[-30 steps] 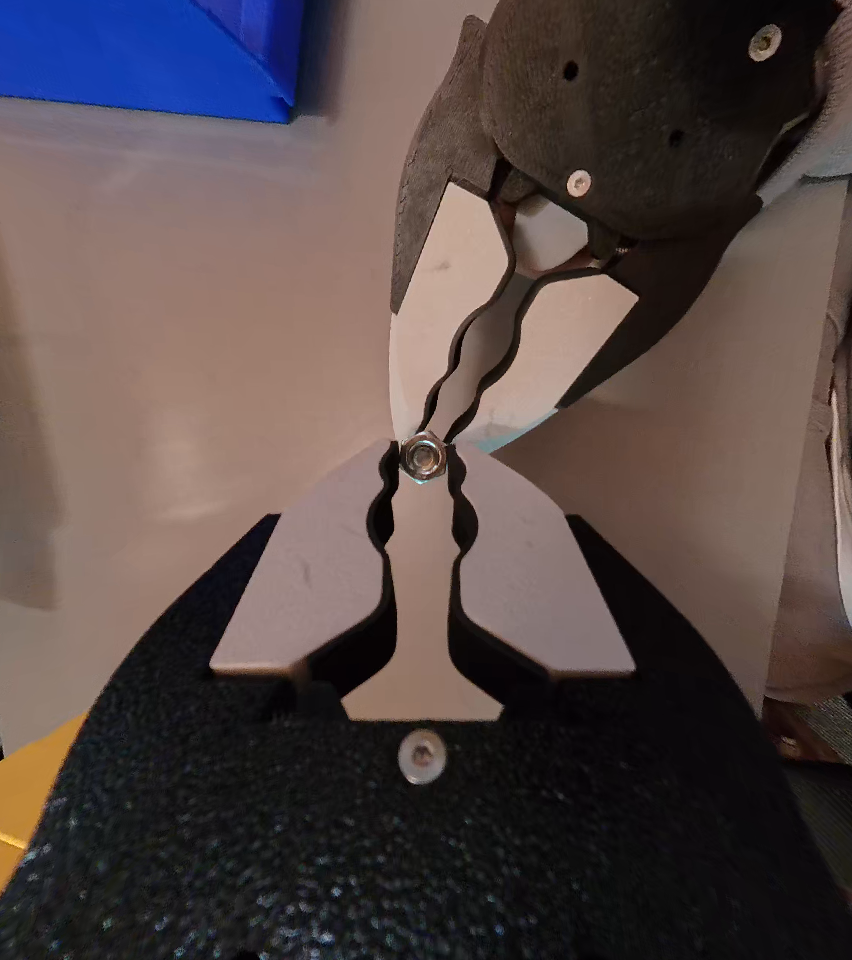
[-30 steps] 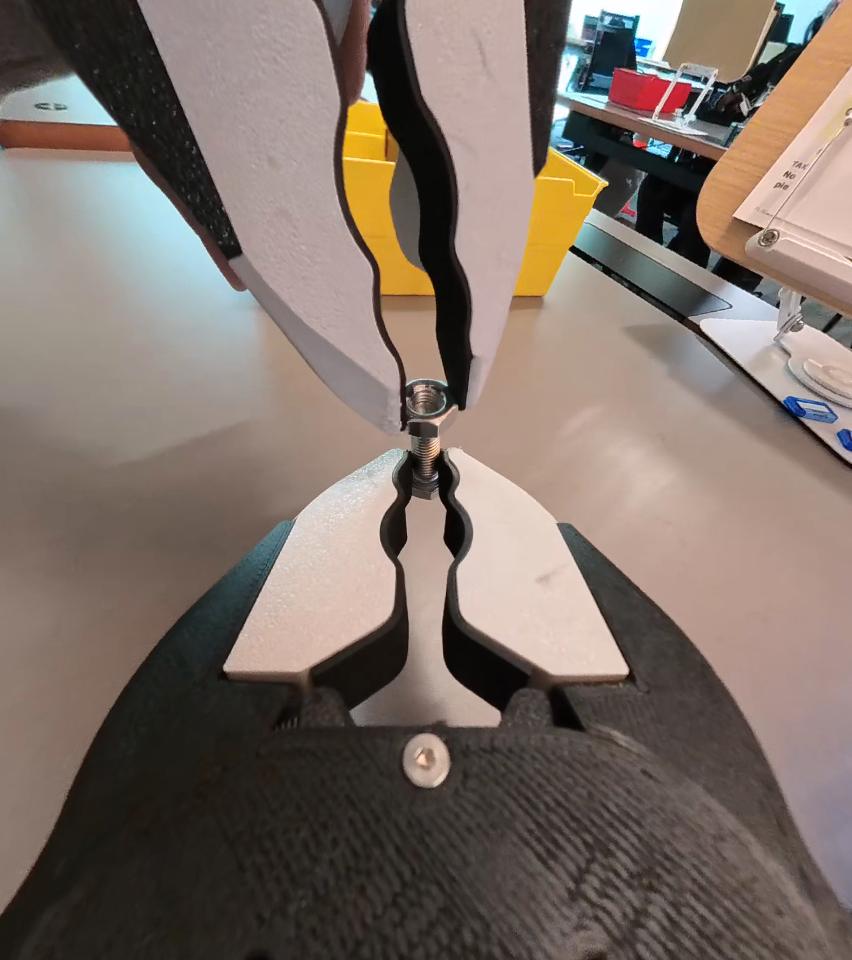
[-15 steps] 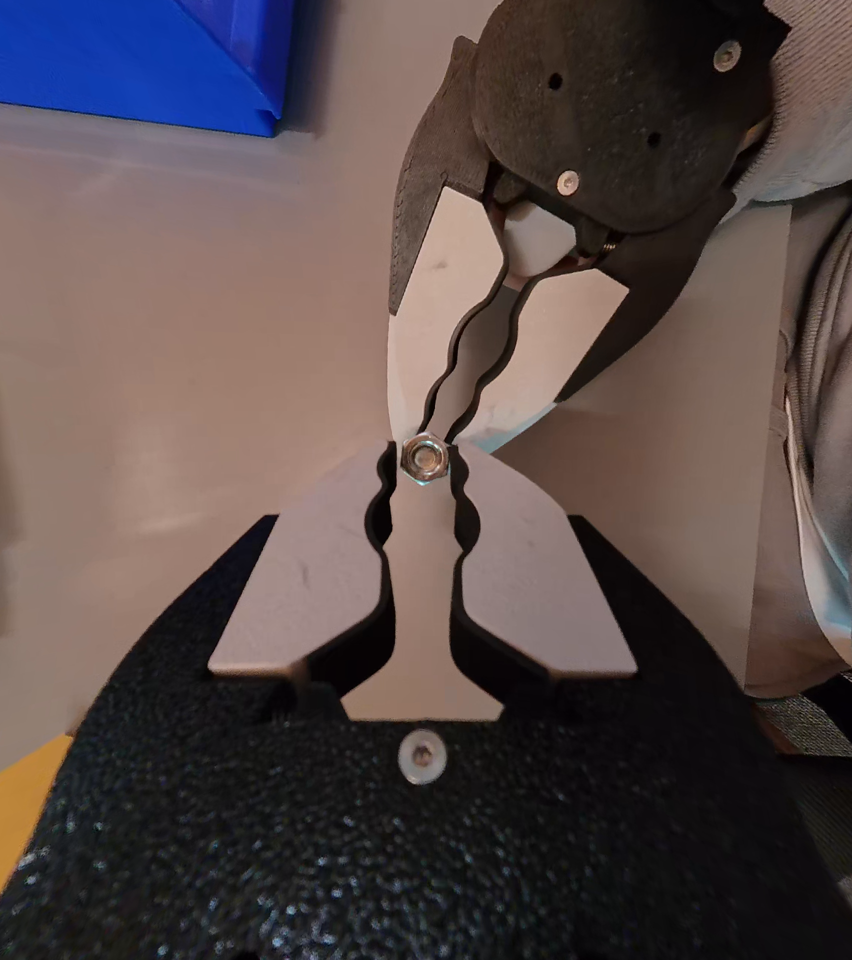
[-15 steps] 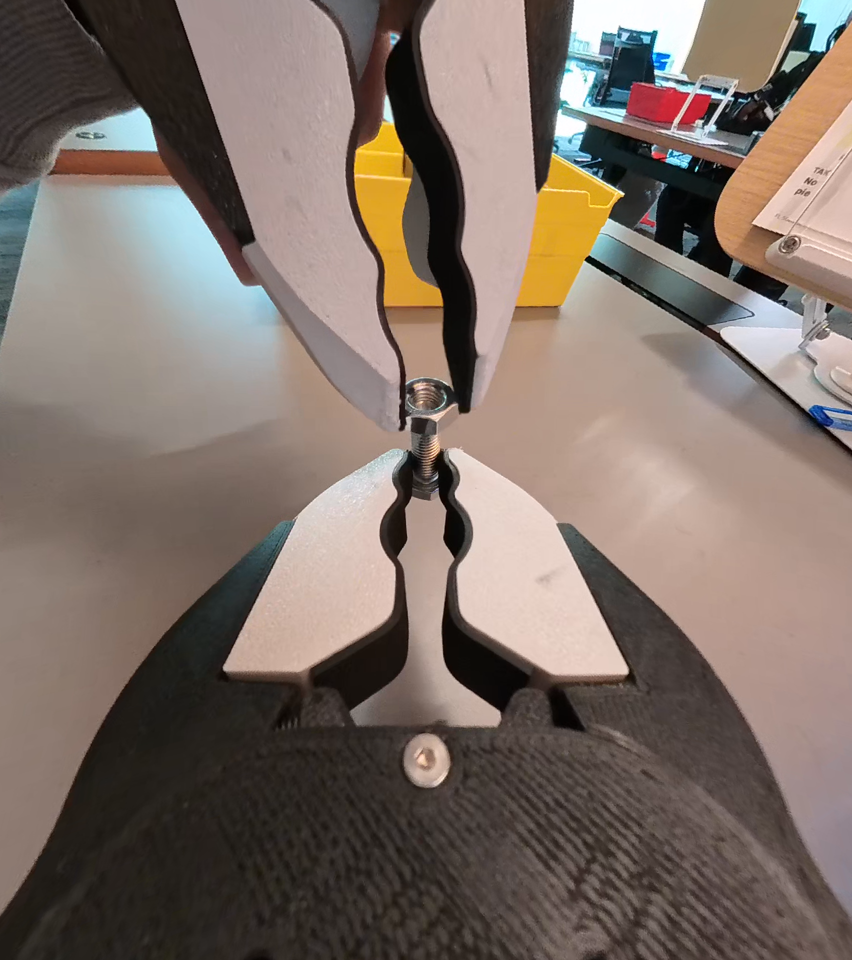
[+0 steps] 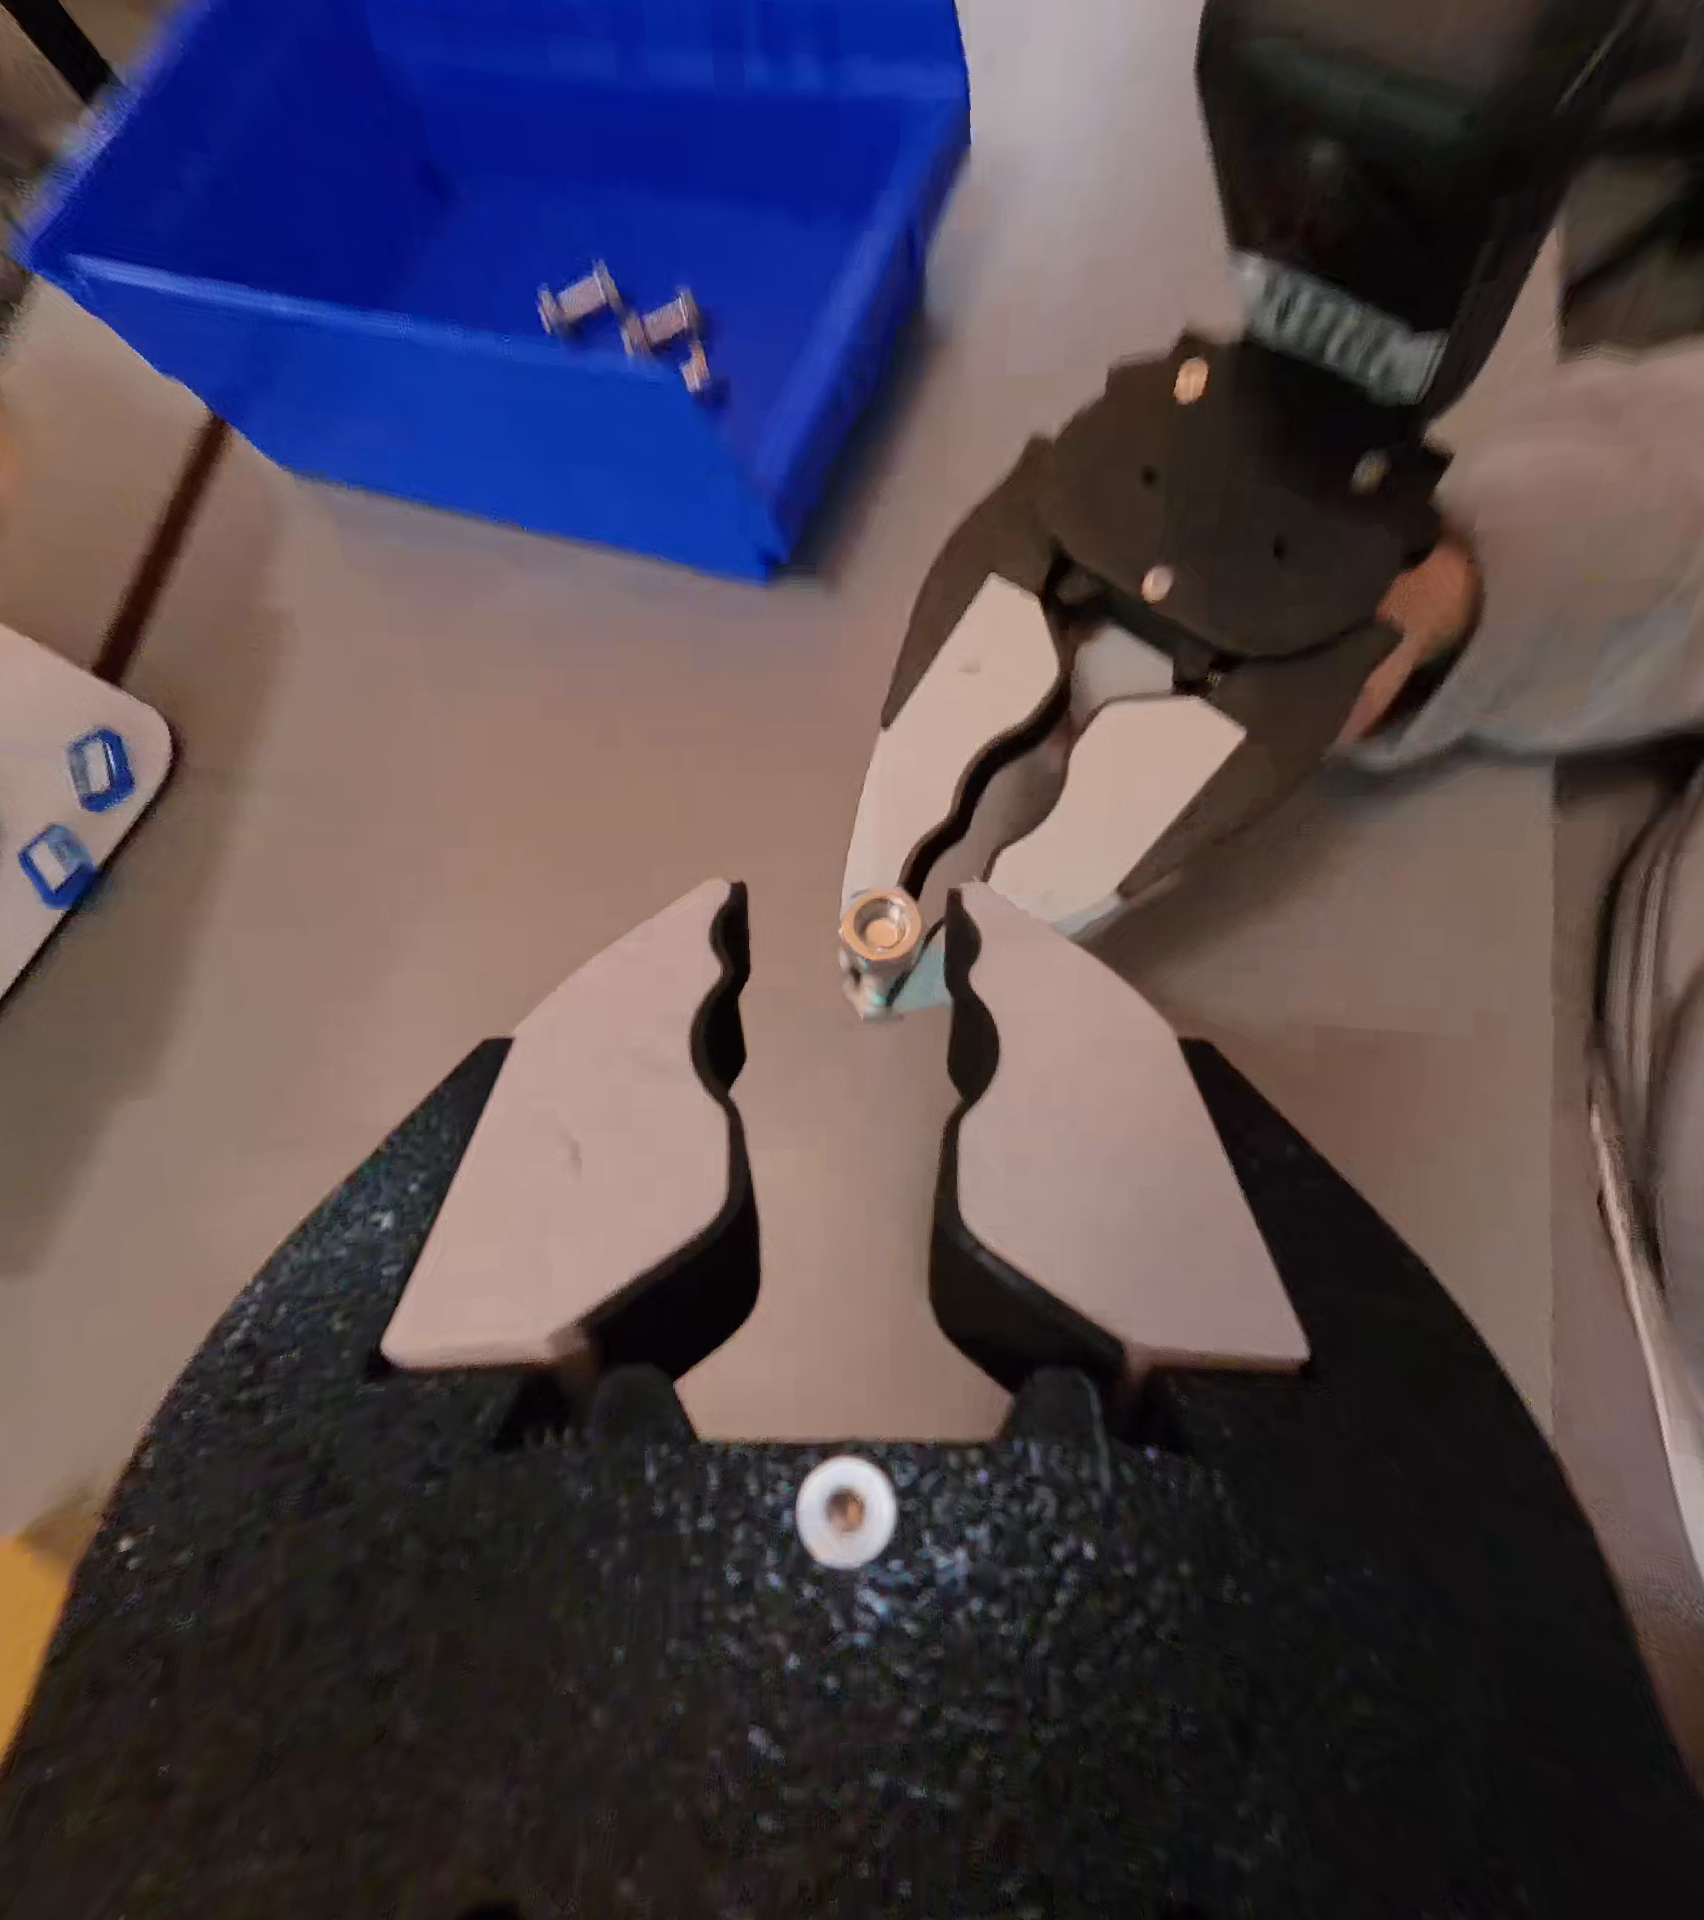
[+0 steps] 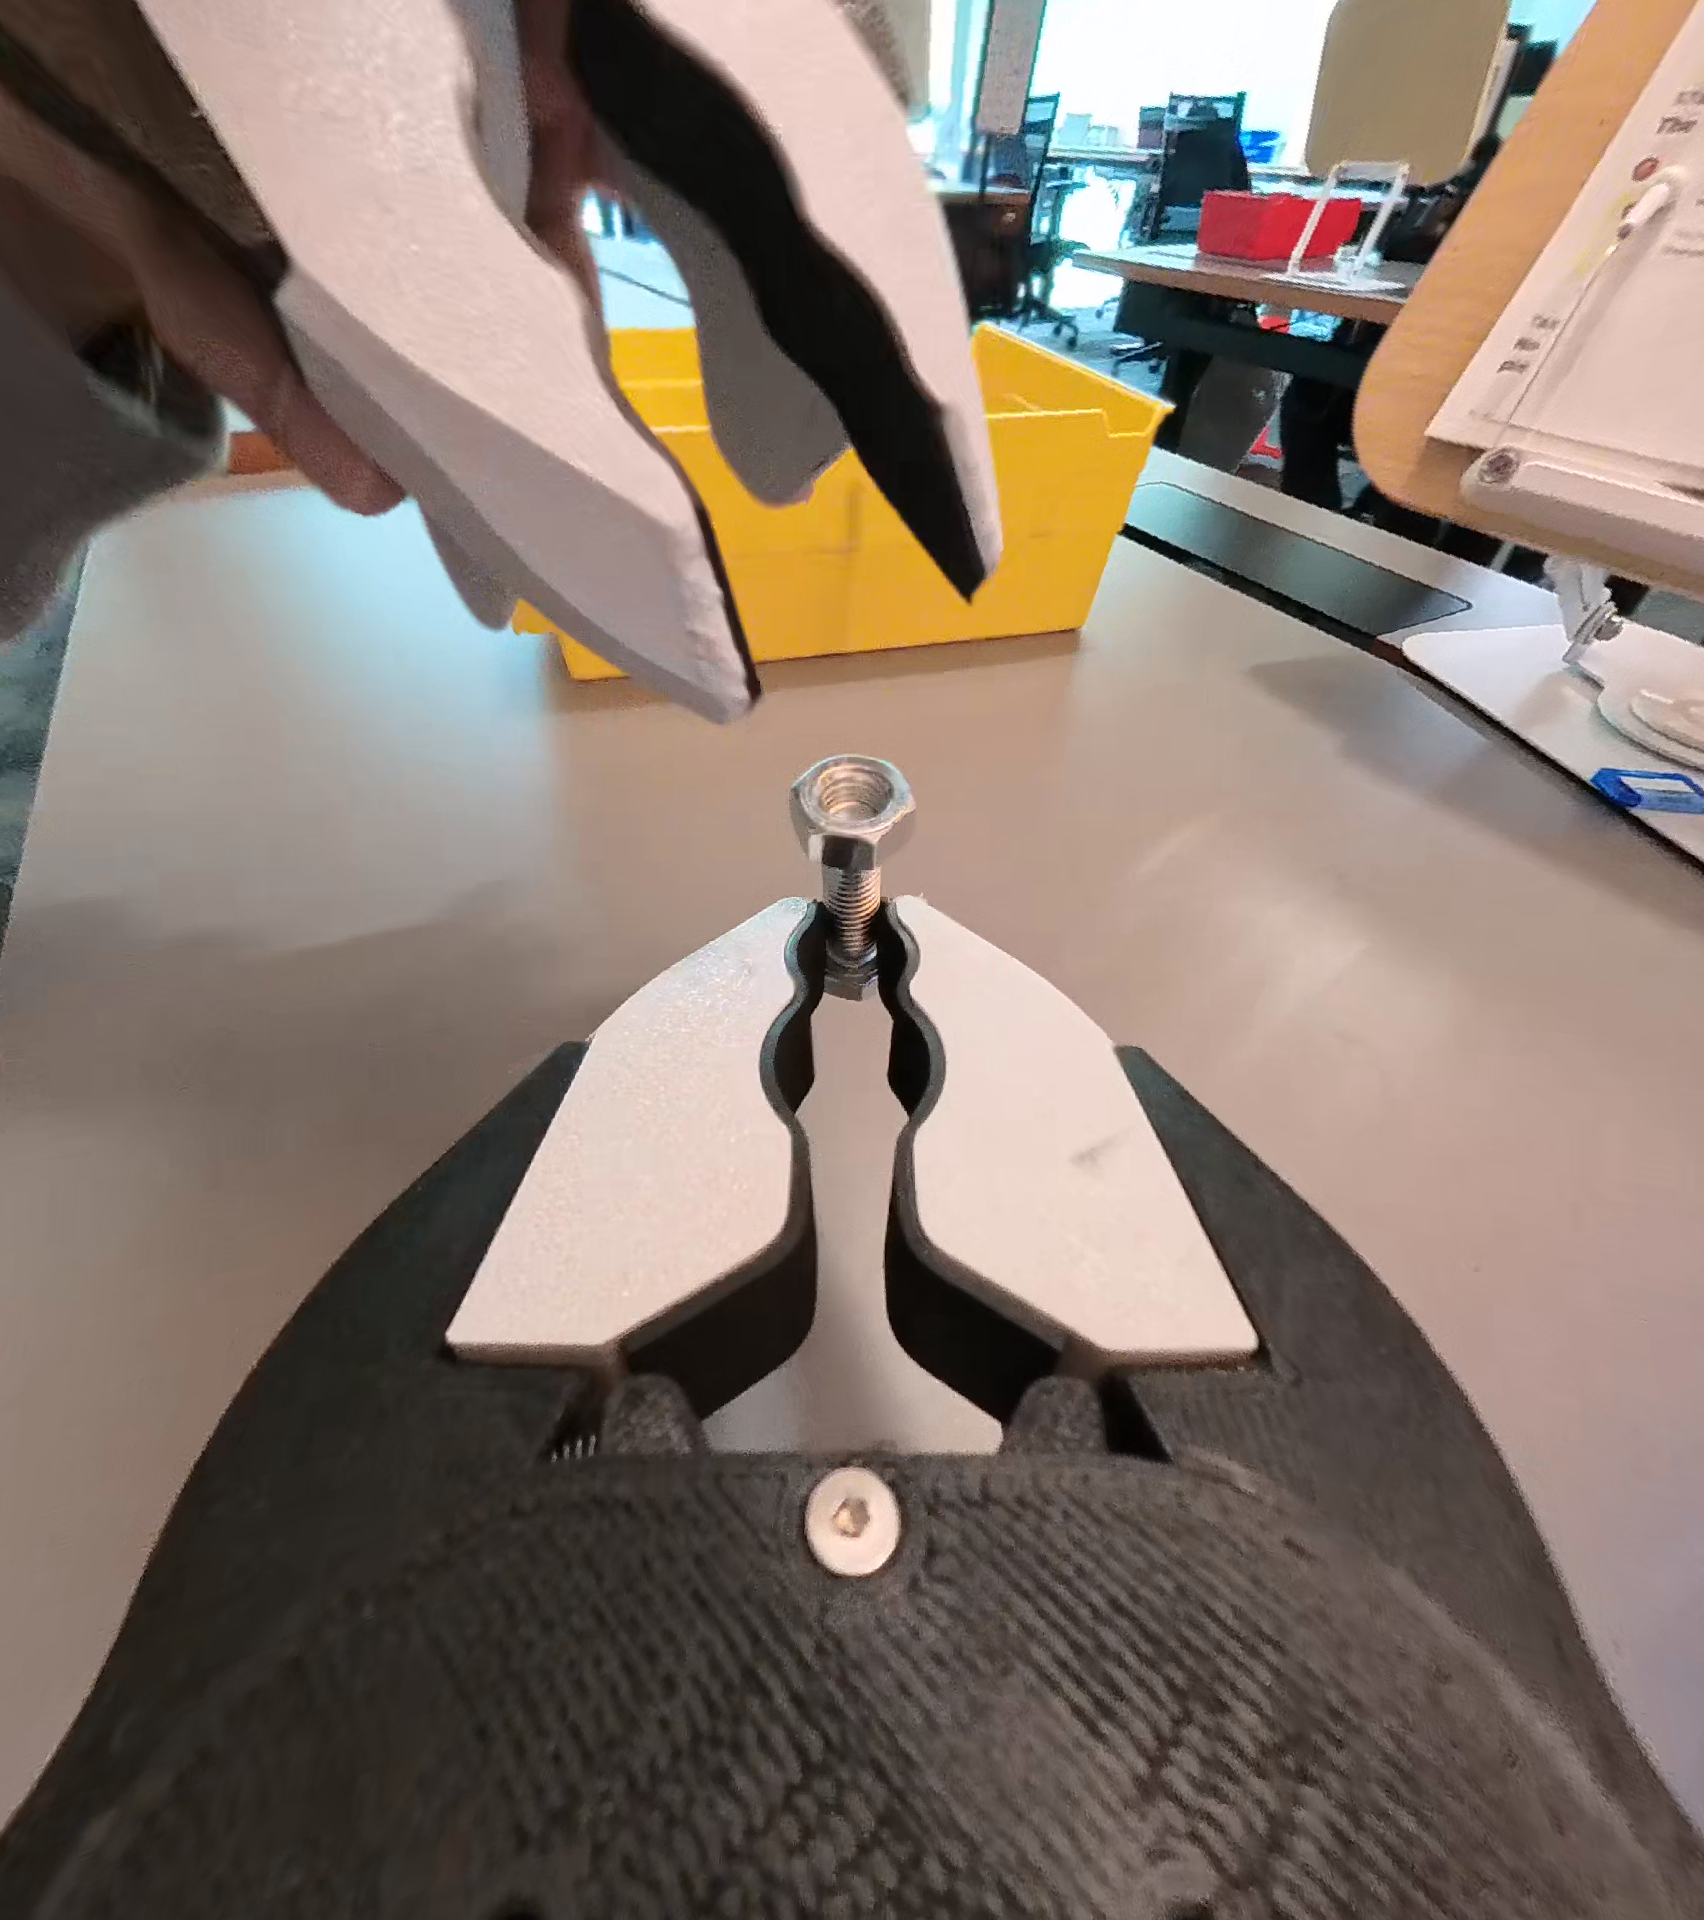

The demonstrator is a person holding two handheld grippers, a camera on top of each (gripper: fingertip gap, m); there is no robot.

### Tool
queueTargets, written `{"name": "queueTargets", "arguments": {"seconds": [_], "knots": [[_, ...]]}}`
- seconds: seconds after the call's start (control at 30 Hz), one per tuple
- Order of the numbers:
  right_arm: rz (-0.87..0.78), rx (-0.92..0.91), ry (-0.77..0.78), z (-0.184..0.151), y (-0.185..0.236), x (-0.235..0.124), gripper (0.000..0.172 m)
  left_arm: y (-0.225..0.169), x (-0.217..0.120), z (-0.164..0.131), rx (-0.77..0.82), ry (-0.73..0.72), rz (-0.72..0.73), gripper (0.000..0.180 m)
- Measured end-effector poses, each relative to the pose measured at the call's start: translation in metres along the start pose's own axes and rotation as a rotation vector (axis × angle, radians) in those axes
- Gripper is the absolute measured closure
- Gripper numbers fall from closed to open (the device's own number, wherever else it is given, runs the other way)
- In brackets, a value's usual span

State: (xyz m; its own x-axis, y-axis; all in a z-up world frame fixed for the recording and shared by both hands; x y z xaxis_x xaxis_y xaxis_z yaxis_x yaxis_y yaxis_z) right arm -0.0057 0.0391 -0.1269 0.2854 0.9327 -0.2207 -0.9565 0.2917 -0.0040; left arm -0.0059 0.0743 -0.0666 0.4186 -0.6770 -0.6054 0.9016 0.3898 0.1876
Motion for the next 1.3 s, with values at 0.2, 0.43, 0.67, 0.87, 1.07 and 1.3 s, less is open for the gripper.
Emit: {"name": "queueTargets", "arguments": {"seconds": [0.2,0.43,0.67,0.87,1.07,1.3], "knots": [[-0.023,0.016,-0.012,0.002,-0.004,-0.003,0.162,0.003,0.002,-0.006,-0.129,-0.208,0.020,0.149],[-0.014,0.021,-0.022,0.006,-0.002,-0.004,0.162,0.000,0.011,-0.015,-0.121,-0.176,0.006,0.146],[-0.013,0.023,-0.028,0.006,-0.003,-0.005,0.162,0.006,0.008,-0.018,-0.127,-0.172,0.033,0.147],[-0.017,0.018,-0.024,0.005,-0.003,-0.004,0.162,0.007,0.001,-0.015,-0.149,-0.205,0.040,0.146],[-0.015,0.019,-0.027,0.006,-0.001,-0.004,0.162,-0.001,0.013,-0.013,-0.128,-0.204,0.036,0.145],[-0.037,0.026,-0.038,0.008,-0.007,-0.008,0.162,0.010,0.007,-0.020,-0.160,-0.204,0.088,0.148]]}}
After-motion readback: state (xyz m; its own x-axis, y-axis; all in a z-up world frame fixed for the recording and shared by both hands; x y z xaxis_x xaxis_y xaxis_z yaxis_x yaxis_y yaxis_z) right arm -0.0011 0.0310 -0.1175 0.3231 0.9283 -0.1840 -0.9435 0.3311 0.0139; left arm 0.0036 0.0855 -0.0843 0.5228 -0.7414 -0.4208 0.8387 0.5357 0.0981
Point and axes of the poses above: each gripper's, where its closed fingertips meet, x out along the fingers, z out of its top, y = z × x across the jaws, the point moved 3 cm from there along -x, back along the fingers, and after that the axes turned 5 degrees about z, right-handed, at the moved point
